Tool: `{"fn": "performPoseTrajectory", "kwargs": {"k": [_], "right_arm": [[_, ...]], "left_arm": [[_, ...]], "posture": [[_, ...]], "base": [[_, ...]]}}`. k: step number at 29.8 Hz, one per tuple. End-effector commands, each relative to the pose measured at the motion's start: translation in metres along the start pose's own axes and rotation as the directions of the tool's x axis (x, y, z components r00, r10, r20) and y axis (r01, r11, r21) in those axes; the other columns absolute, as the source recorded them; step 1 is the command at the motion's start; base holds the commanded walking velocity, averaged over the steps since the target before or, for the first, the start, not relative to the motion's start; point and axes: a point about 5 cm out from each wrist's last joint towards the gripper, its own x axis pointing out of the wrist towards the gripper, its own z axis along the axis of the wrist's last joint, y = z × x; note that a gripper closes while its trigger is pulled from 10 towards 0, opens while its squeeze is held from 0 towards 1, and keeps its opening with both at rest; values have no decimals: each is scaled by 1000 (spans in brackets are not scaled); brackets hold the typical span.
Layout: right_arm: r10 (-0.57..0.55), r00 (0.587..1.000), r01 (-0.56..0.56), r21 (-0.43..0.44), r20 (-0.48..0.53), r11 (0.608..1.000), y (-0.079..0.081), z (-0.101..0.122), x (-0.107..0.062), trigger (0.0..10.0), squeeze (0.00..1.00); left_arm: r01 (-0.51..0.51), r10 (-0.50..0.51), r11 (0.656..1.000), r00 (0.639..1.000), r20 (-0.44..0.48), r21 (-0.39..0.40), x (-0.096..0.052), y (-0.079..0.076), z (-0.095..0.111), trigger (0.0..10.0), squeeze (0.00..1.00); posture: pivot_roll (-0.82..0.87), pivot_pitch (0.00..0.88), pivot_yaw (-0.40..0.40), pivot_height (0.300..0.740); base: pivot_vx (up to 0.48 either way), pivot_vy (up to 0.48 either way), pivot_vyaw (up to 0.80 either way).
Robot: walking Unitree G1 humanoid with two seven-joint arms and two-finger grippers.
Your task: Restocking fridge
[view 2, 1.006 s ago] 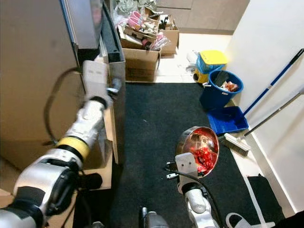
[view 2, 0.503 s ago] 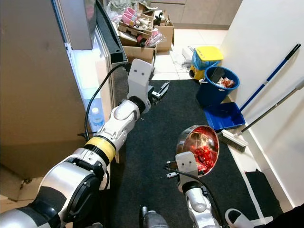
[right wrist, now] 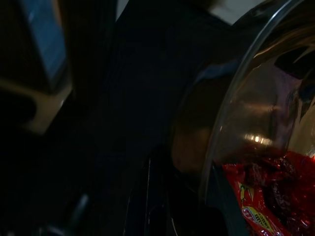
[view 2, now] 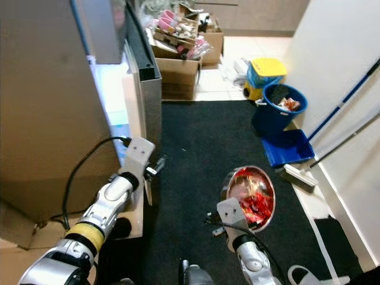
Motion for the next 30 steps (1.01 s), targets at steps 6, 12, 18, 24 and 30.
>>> {"fn": "performPoseTrajectory", "kwargs": {"k": [6, 12, 18, 24, 30], "right_arm": [[116, 983, -123, -39, -141, 992, -8, -25, -10, 10000, 0], [235, 957, -255, -106, -170, 961, -13, -28, -14, 10000, 0], [289, 941, -316, -152, -175, 937, -14, -25, -17, 10000, 0], [323, 932, -346, -136, -166, 928, -9, -23, -18, 10000, 0], [326, 935, -344, -129, -143, 930, -7, -20, -18, 10000, 0]], "left_arm": [[-104, 107, 994, 987, 120, -26, 25, 6, 49, 10000, 0], [-202, 204, 979, 963, 176, -28, 40, 20, 82, 10000, 0], [-286, 285, 958, 937, 201, -22, 49, 34, 106, 10000, 0], [-326, 322, 945, 926, 199, -12, 55, 45, 119, 10000, 0], [-322, 324, 946, 934, 148, -40, 59, 56, 126, 10000, 0]], "posture": [[-82, 160, -59, 740], [-97, 161, -48, 740], [-109, 165, -32, 740], [-105, 170, -26, 740], [-115, 173, -11, 740]], "base": [[0, 0, 0], [0, 0, 0], [0, 0, 0], [0, 0, 0], [0, 0, 0]]}}
